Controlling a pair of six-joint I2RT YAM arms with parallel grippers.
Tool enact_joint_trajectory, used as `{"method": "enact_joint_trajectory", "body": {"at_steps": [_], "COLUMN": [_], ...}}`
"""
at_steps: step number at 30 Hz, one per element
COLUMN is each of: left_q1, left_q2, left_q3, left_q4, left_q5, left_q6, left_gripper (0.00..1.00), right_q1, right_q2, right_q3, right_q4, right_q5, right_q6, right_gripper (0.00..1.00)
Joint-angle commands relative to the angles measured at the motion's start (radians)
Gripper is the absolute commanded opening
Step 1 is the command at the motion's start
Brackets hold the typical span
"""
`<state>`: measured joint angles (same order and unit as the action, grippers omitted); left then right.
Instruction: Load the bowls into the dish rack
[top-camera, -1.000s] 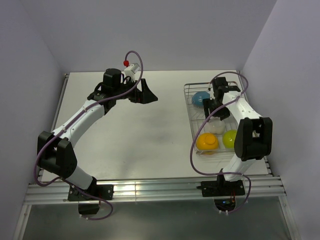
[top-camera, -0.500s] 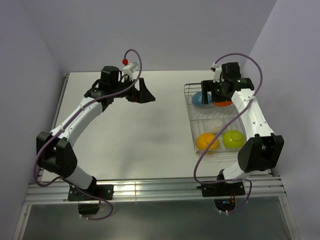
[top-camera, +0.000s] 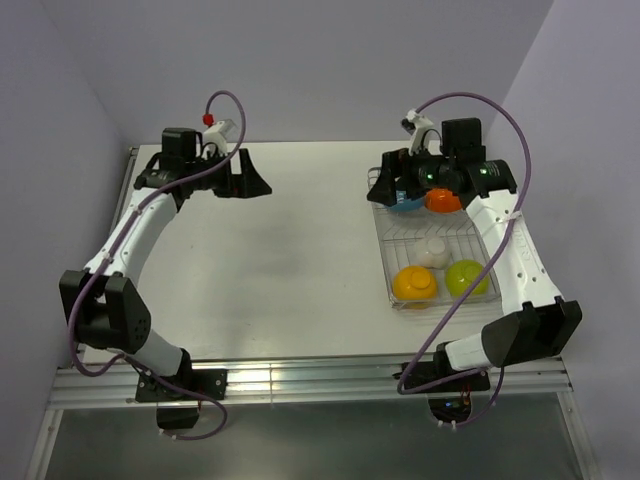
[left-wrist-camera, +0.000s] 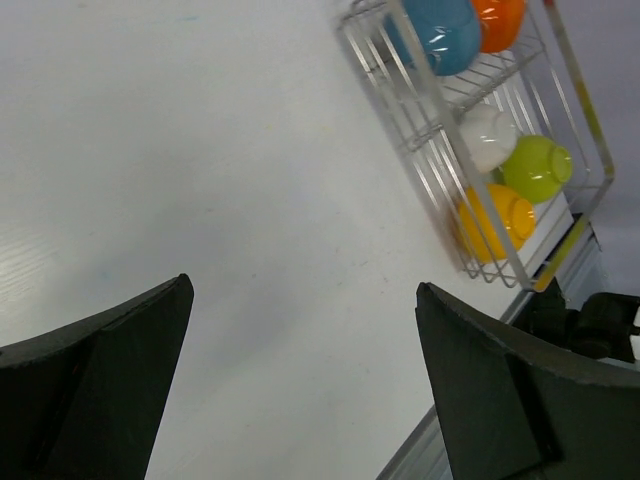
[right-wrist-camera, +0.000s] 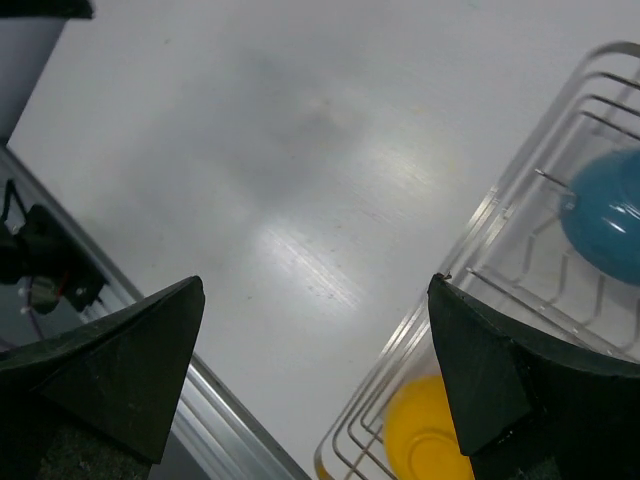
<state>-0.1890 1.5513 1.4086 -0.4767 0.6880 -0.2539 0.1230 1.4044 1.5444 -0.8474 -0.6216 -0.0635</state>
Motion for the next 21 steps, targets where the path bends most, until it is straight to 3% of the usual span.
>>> {"method": "enact_joint_trajectory", "body": {"at_steps": [1, 10, 21], "left_q1": [0.069, 0.125, 0.125], "left_q2": [-0.091, -0.260, -0.350], "left_q3": [-0.025, -0.158, -0.227], "left_q4": [-0.063, -0.160, -0.122], "left_q5": [-0.001, -0.117, -0.125], "left_q6": [0.096, 0.280, 0.272], "left_gripper": [0.99, 0.99, 0.99], "right_q1": [0.073, 0.250, 0.363], "right_q2": [-0.032, -0.021, -0.053], "right_q3": [-0.012, -0.131, -0.168], "right_q4": [0.042, 0.087, 0.071], "right_q5": [-0.066, -0.030, 0.029], "right_q6": [-0.002, -0.004, -0.042], "right_gripper": [1.00, 1.00, 1.00]}}
